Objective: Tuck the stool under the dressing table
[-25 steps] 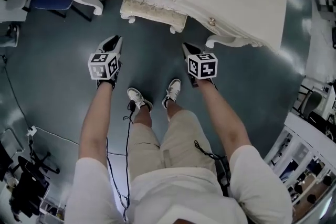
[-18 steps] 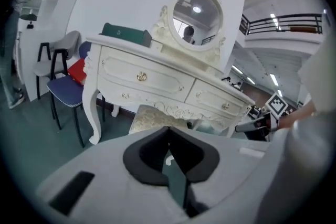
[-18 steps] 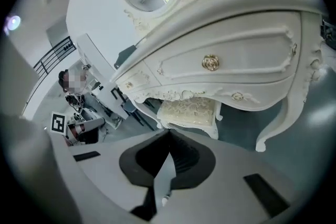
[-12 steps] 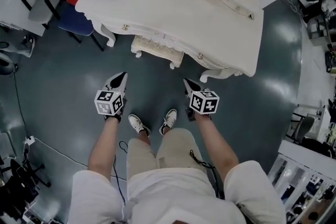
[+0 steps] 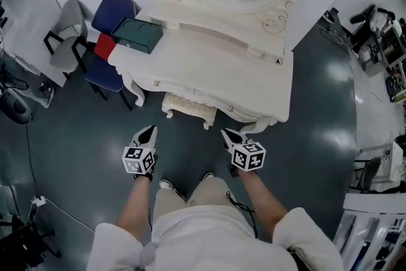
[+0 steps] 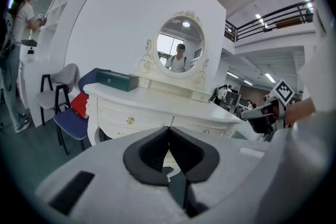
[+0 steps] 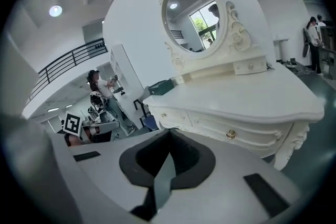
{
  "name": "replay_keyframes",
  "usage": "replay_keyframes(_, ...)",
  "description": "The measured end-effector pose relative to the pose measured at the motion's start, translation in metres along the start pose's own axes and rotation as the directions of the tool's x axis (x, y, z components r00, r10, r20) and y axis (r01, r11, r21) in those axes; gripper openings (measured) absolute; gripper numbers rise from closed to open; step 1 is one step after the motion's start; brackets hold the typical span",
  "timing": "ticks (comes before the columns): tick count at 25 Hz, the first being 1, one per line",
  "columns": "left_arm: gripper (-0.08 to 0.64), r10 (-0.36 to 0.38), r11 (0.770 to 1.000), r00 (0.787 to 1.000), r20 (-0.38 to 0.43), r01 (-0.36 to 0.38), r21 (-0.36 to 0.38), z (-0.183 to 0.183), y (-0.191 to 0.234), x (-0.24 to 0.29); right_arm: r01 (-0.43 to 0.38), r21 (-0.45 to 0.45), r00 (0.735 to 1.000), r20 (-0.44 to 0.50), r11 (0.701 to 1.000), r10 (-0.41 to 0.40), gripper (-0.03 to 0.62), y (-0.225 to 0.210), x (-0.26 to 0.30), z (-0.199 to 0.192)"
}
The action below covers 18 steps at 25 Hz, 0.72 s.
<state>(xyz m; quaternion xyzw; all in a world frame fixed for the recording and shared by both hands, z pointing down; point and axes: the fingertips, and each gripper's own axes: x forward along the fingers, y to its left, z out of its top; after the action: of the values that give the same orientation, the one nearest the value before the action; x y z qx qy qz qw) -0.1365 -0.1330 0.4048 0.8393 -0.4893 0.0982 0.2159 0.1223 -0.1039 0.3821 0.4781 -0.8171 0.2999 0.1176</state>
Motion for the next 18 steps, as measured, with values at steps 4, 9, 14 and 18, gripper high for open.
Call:
replay_keyframes(4, 0.017, -0.014, 0.999, 0.999, 0.052, 0.012, 0.045, 0.038, -0.011, -0.017, -0.004, -0.029, 0.998, 0.059, 1.0, 0.005, 0.0, 0.015, -0.019, 0.023)
replay_keyframes(9, 0.017, -0.016, 0.998, 0.988, 0.151, 0.006, 0.067, 0.079, -0.022, -0.049, 0.007, -0.072, 0.993, 0.116, 0.997, 0.001, -0.001, 0.036, -0.039, 0.048)
replay_keyframes(14, 0.017, -0.034, 0.994, 0.975, 0.219, 0.01, 0.112, 0.119, -0.031, -0.074, 0.012, -0.149, 0.987, 0.163, 0.989, 0.013, -0.001, 0.049, -0.055, 0.079)
replay_keyframes(18, 0.017, -0.037, 0.994, 0.953, 0.302, 0.005, 0.106, 0.156, -0.032, -0.094, 0.007, -0.206, 0.979, 0.2, 0.978, 0.035, 0.0, 0.05, -0.071, 0.107)
